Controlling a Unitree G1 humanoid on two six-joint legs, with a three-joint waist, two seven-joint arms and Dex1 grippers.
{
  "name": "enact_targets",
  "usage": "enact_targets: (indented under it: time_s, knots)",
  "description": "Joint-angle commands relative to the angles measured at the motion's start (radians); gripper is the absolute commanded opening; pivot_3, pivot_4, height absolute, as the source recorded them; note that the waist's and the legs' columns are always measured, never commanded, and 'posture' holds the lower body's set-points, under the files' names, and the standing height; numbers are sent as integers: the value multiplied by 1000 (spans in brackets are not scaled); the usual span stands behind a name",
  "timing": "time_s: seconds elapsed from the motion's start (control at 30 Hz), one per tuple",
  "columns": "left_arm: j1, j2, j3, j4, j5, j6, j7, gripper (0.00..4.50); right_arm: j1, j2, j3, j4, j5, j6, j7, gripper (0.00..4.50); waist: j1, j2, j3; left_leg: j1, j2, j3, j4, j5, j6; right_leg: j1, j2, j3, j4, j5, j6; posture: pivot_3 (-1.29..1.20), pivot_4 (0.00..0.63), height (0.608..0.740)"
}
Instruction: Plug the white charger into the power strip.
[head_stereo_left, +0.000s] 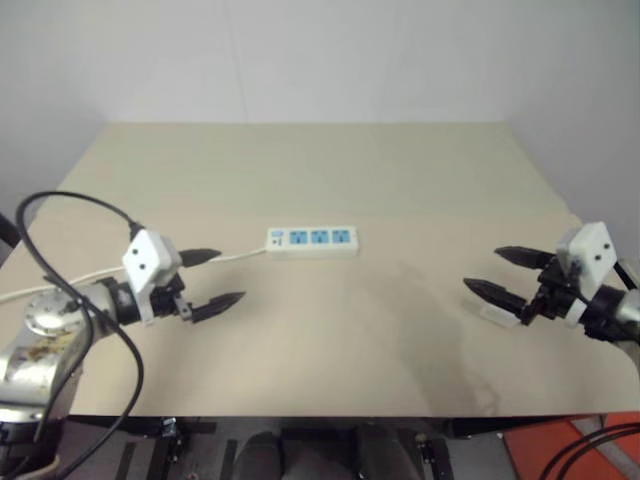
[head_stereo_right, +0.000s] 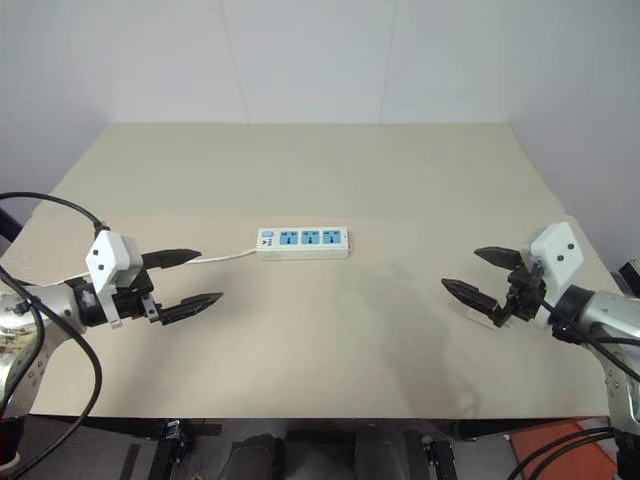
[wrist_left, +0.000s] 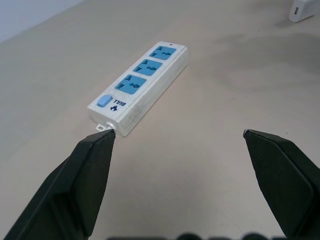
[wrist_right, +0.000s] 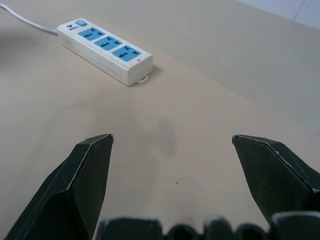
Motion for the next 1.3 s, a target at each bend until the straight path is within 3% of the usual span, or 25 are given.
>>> enact_targets:
  time_s: [0.03,0.37,0.63,0.87,1.13,1.3]
  knots:
    - [-21,1,-4,-3,0,-26,-2,4500,2,-15,-32,-36,15,-28,-2,4481,-1,0,0,0,0,0,0,0,0,0,0,0,0,0,0,0,150,740]
    - [-51,-4,-27,25,-2,-43,-13,4500,20,-38,-52,-37,19,-27,14,4481,0,0,0,0,0,0,0,0,0,0,0,0,0,0,0,0,150,740]
    - [-71,48,-15,97,13,-67,-72,4500,78,-145,-101,12,15,-10,101,4481,0,0,0,0,0,0,0,0,0,0,0,0,0,0,0,0,150,740]
    - [-162,110,-41,273,49,-141,-179,4500,120,-202,-118,37,-4,-28,162,4481,0,-1,1,0,0,0,0,0,0,0,0,0,0,0,0,0,150,740]
    - [-300,113,-113,459,103,-208,-281,4500,165,-218,-146,37,-29,-48,186,4481,2,-2,1,0,0,0,0,0,0,0,0,0,0,0,0,0,150,740]
    - [-487,86,-213,717,219,-338,-336,4500,161,-224,-157,39,-35,-53,198,4481,8,-2,1,0,0,0,0,0,0,0,0,0,0,0,0,0,150,740]
